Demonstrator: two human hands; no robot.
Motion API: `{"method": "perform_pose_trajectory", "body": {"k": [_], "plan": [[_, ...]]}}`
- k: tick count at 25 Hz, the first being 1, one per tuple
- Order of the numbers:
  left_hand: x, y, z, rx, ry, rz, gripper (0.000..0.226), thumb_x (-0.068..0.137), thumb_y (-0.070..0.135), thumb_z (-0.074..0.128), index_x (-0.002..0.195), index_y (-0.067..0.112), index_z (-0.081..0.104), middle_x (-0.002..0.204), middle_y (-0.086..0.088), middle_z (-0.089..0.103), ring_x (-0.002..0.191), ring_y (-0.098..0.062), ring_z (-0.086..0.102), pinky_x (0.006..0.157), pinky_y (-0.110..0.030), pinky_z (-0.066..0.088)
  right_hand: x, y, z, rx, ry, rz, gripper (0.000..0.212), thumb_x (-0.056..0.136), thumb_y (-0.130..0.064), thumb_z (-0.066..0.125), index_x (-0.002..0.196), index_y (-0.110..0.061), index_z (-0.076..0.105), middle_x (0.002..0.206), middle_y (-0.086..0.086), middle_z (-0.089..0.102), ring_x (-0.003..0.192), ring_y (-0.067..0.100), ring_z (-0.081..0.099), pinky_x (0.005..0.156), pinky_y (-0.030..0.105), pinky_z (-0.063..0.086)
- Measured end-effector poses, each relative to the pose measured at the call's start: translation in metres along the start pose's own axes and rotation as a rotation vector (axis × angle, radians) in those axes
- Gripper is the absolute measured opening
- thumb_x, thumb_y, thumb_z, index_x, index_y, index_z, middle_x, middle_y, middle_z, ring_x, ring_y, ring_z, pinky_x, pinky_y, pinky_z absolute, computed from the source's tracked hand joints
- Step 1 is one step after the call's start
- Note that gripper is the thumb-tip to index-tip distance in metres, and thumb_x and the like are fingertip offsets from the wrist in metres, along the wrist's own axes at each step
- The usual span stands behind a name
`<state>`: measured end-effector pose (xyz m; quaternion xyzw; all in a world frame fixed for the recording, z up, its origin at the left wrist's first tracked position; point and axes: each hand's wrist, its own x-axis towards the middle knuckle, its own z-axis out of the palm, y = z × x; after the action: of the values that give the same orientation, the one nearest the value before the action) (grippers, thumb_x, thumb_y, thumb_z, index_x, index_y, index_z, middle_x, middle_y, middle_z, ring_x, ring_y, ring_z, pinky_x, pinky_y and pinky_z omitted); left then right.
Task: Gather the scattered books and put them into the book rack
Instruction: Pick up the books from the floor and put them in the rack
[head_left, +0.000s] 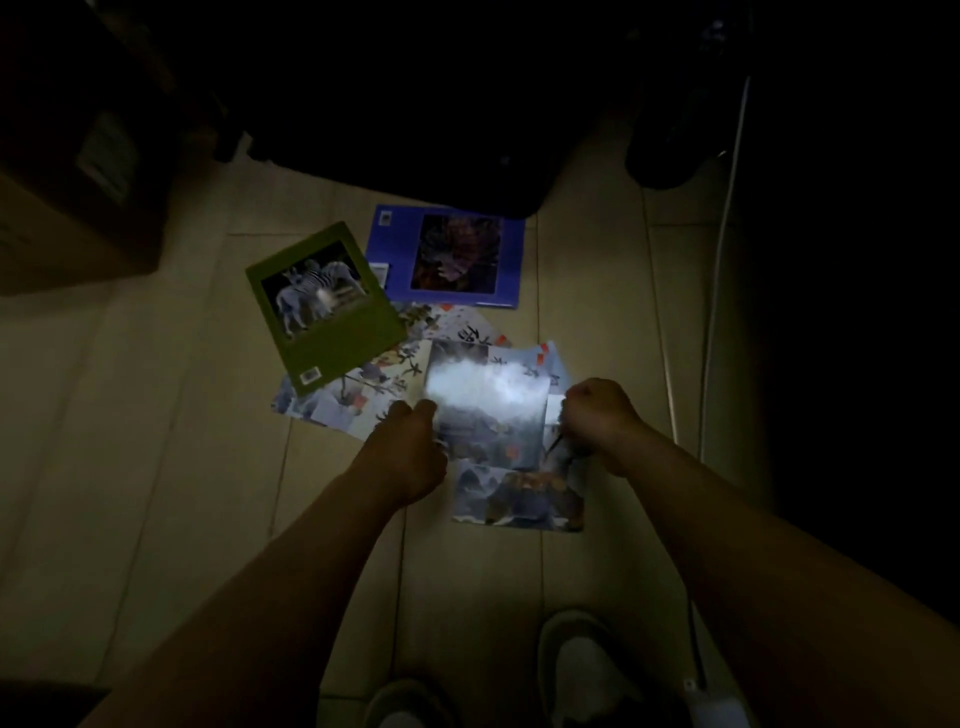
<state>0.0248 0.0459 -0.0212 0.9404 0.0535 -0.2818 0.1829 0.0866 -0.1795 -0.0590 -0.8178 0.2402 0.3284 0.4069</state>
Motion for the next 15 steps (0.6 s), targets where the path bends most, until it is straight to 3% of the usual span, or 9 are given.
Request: {"method": "perform_pose_trajectory", "body": {"k": [2, 4, 6, 8, 10, 13, 15], "plan": [[0.007, -0.004, 0.014, -0.081, 0.004, -0.038, 0.048, 0.086, 0.014, 0.06, 0.132, 0.008, 0.047, 0.121, -0.023, 0.051, 0.116, -0.04, 0.047, 0.091, -0.035, 0.041, 0.001, 0.006, 0.008, 0.102, -0.033, 0.05, 0.017, 0.093, -0.009, 0.049, 0.077, -0.013, 0.055, 0.091, 0.016, 0.063, 0.082, 0.029, 0.062, 0.086, 0.051, 0.058], [0.01, -0.006, 0.02, -0.126, -0.002, -0.068, 0.042, 0.081, 0.016, 0.06, 0.122, 0.007, 0.055, 0.115, -0.022, 0.055, 0.111, -0.039, 0.051, 0.087, -0.034, 0.044, 0.0, 0.005, 0.014, 0.319, -0.041, 0.114, 0.018, 0.094, -0.004, 0.047, 0.079, -0.01, 0.056, 0.086, 0.016, 0.062, 0.075, 0.028, 0.062, 0.073, 0.042, 0.059], [0.013, -0.008, 0.026, -0.148, -0.015, -0.084, 0.045, 0.069, 0.027, 0.055, 0.107, 0.005, 0.061, 0.106, -0.021, 0.061, 0.102, -0.037, 0.057, 0.083, -0.035, 0.051, -0.005, -0.001, 0.018, 0.531, -0.023, 0.179, 0.017, 0.093, 0.001, 0.044, 0.085, -0.007, 0.056, 0.074, 0.014, 0.054, 0.062, 0.024, 0.054, 0.056, 0.031, 0.043], [0.015, -0.012, 0.03, -0.188, -0.001, -0.096, 0.048, 0.066, 0.031, 0.052, 0.102, 0.003, 0.064, 0.101, -0.02, 0.064, 0.097, -0.035, 0.061, 0.081, -0.038, 0.053, -0.007, -0.002, 0.02, 0.641, -0.052, 0.196, 0.02, 0.091, 0.005, 0.038, 0.081, -0.009, 0.049, 0.06, 0.006, 0.04, 0.05, 0.018, 0.037, 0.052, 0.03, 0.028], [0.015, -0.011, 0.028, -0.224, 0.046, -0.113, 0.034, 0.076, 0.021, 0.061, 0.102, 0.0, 0.065, 0.099, -0.02, 0.066, 0.094, -0.035, 0.062, 0.078, -0.035, 0.052, -0.01, 0.0, 0.023, 0.685, -0.078, 0.199, 0.024, 0.087, 0.007, 0.035, 0.072, -0.011, 0.043, 0.049, 0.0, 0.031, 0.043, 0.015, 0.026, 0.052, 0.031, 0.023], [0.016, -0.013, 0.025, -0.269, 0.092, -0.111, 0.026, 0.082, 0.008, 0.066, 0.105, -0.002, 0.063, 0.102, -0.018, 0.064, 0.095, -0.032, 0.06, 0.072, -0.028, 0.043, -0.015, 0.0, 0.027, 0.623, -0.045, 0.195, 0.014, 0.084, 0.003, 0.045, 0.079, -0.003, 0.057, 0.047, 0.003, 0.045, 0.038, 0.018, 0.041, 0.05, 0.03, 0.041], [0.018, -0.016, 0.025, -0.293, 0.111, -0.118, 0.026, 0.081, 0.006, 0.067, 0.105, -0.003, 0.061, 0.102, -0.019, 0.064, 0.095, -0.032, 0.059, 0.068, -0.026, 0.038, -0.011, 0.001, 0.032, 0.52, -0.001, 0.182, 0.017, 0.08, 0.0, 0.054, 0.092, -0.001, 0.065, 0.063, 0.009, 0.062, 0.05, 0.024, 0.06, 0.055, 0.037, 0.055]]}}
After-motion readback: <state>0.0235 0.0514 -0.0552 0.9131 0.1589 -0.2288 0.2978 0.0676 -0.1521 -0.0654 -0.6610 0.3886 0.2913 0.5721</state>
